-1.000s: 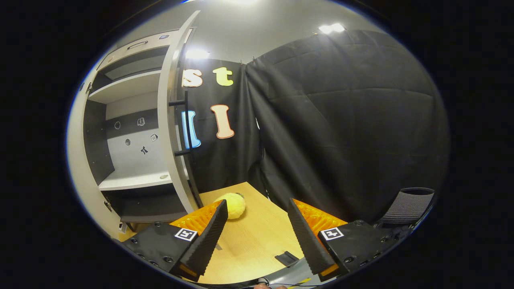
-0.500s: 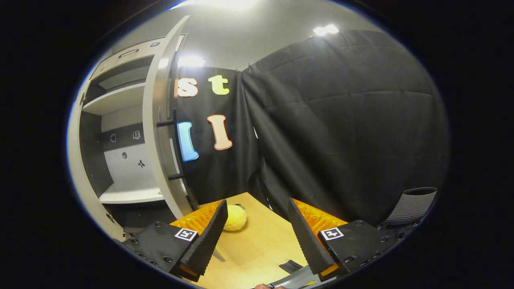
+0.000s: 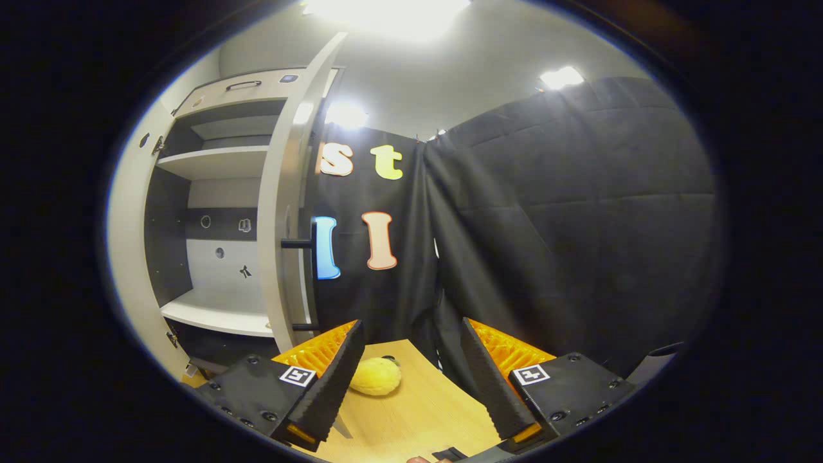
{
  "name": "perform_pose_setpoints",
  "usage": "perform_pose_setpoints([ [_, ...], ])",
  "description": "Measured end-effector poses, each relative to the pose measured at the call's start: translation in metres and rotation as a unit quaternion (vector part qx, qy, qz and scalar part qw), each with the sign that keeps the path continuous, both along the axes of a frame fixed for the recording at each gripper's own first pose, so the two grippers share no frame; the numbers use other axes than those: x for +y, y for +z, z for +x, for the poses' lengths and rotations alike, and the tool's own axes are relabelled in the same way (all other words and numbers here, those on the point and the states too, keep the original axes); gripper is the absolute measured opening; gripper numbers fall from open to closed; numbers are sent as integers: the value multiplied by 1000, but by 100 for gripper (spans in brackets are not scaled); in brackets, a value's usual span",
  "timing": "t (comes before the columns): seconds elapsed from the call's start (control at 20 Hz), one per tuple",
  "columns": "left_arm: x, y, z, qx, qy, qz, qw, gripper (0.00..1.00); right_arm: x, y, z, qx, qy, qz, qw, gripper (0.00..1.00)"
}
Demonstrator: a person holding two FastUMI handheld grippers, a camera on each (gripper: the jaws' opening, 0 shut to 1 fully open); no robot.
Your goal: Grasp the bottle in the cabinet with the left hand and place it on the coaster, then close the right door with the right hand and the left door with the left hand.
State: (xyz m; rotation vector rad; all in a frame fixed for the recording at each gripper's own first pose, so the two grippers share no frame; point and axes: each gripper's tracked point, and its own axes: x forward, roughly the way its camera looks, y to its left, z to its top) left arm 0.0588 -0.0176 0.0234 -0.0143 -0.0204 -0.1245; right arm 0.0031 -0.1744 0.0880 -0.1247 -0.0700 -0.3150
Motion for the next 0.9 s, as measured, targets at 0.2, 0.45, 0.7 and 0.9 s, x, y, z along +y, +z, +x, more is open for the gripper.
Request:
perform_pose_setpoints([
  [0.2, 21, 20, 0, 12, 60, -17, 998, 97, 1, 10, 24, -10, 64, 37, 997, 92],
  [0.45, 34, 32, -1, 1, 55, -104, 993, 93, -9, 32, 47, -28, 107, 17, 994, 92],
  [0.7, 64, 36, -10, -6, 85, -84, 993, 94, -31, 30, 77, 6, 123, -4, 992, 92],
  [0.9, 62, 37, -13, -4, 85, -78, 993, 94, -20, 33, 96, 7, 149, 2, 989, 92],
])
